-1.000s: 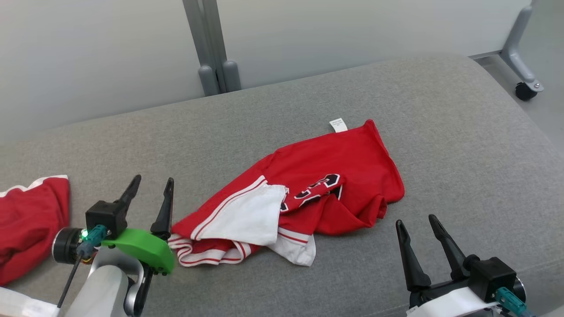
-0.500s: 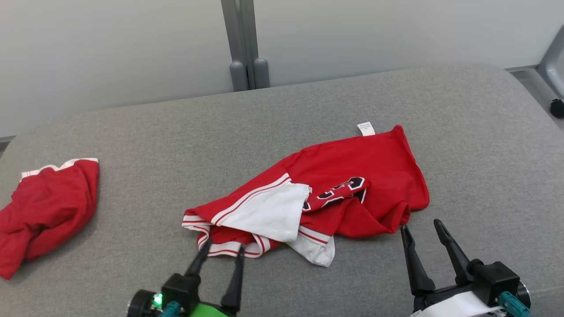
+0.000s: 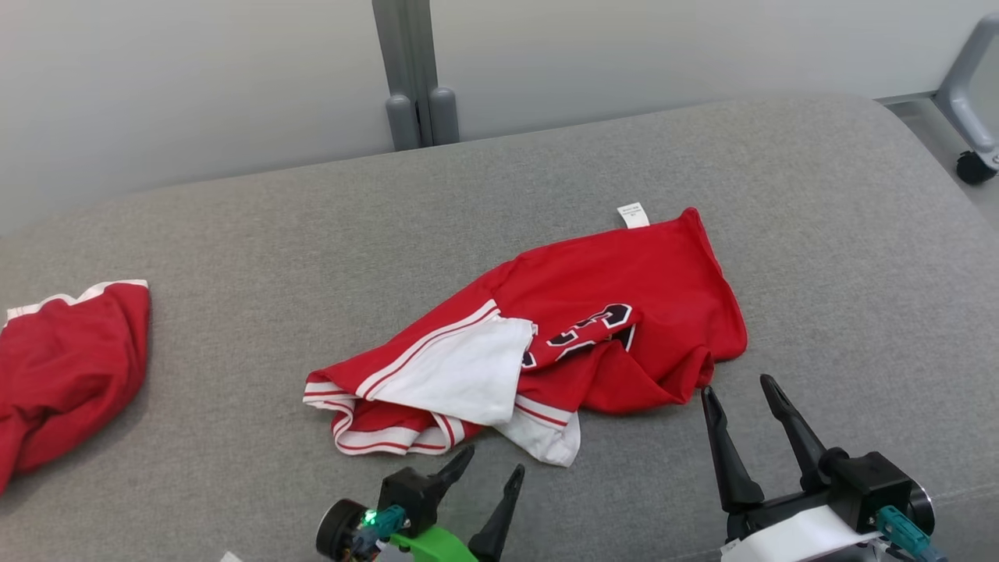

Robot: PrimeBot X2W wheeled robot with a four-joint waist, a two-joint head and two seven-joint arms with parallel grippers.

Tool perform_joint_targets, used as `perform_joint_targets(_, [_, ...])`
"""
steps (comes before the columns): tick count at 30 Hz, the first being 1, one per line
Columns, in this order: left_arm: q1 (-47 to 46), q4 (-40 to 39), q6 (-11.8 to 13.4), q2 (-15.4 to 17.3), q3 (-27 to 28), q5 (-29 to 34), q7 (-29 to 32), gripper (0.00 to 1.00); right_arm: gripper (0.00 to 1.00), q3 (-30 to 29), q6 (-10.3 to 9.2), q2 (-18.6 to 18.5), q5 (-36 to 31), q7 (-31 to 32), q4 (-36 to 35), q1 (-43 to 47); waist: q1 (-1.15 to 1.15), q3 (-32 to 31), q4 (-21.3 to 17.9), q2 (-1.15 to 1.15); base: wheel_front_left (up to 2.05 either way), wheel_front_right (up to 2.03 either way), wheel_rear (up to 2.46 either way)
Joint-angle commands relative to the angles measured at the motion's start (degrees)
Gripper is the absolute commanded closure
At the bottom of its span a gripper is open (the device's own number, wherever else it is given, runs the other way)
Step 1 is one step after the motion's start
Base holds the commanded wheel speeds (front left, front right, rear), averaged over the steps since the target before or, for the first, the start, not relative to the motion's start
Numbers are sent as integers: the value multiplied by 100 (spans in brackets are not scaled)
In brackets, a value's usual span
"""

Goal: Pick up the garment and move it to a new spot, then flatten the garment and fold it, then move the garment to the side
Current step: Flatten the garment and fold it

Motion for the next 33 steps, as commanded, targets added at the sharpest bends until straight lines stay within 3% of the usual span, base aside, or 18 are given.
perform_joint_targets(1, [-199,70,-15,16,-91,-206,3,0,0,-15,3,-8,-51,-17,-11,-82,0,122,-120,0,0,0,0])
perform_joint_targets(7, [-562,267,-17,17,-324,-791,3,0,0,-40,3,-8,-76,-17,-38,-155,0,294,-273,0,0,0,0])
perform_joint_targets(14, [-727,427,17,16,-392,-1031,3,0,0,-61,2,-7,-67,-17,-43,-194,0,354,-333,0,0,0,0])
perform_joint_targets(19, [-733,560,201,17,-414,-1161,4,0,0,-67,3,-7,-69,-17,-39,-158,0,342,-318,0,0,0,0])
perform_joint_targets(24, [-808,747,171,13,-594,-1533,4,0,0,-31,3,-7,-88,-17,-37,-135,0,329,-301,0,0,0,0])
perform_joint_targets(33, [-786,288,281,15,-360,-1535,4,0,0,27,3,-7,-95,-17,-39,-120,0,340,-297,0,0,0,0])
